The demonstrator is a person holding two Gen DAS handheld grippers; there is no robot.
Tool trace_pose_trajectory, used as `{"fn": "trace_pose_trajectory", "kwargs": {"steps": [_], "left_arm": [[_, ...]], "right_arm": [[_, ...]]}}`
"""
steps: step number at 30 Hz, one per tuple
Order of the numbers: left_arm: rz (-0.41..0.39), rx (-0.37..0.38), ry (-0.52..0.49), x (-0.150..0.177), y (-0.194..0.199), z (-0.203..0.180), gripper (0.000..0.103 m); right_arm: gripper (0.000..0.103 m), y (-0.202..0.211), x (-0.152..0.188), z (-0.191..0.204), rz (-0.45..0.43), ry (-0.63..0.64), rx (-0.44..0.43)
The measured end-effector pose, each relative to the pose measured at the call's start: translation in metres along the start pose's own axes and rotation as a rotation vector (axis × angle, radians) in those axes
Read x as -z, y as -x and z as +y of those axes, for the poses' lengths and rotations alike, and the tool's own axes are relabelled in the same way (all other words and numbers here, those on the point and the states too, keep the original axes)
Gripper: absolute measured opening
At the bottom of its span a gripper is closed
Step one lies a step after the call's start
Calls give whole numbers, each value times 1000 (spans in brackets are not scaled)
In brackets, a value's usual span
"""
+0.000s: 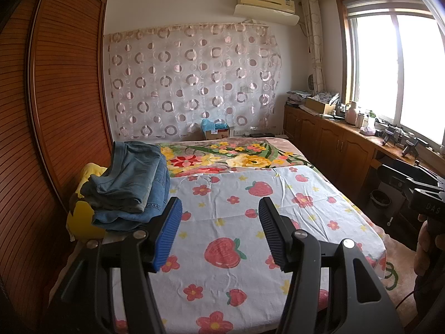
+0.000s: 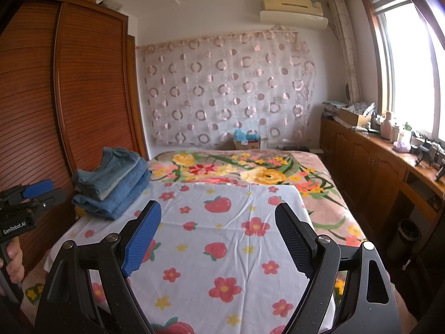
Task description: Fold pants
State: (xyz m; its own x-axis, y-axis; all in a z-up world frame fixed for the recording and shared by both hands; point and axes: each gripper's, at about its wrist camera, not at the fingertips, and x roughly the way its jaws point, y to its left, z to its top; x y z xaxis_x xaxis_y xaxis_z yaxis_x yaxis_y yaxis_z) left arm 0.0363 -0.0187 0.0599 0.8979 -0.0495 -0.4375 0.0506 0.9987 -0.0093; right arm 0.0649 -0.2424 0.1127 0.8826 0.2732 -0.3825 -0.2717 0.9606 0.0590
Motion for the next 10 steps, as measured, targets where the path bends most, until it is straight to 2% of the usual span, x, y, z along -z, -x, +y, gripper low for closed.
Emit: {"fn": "trace_pose_trajectory", "kwargs": {"steps": [10], "left_arm": [[0, -1, 1, 0, 0, 0, 57]], "right_arm": [[86, 0, -1, 0, 0, 0, 0]]}}
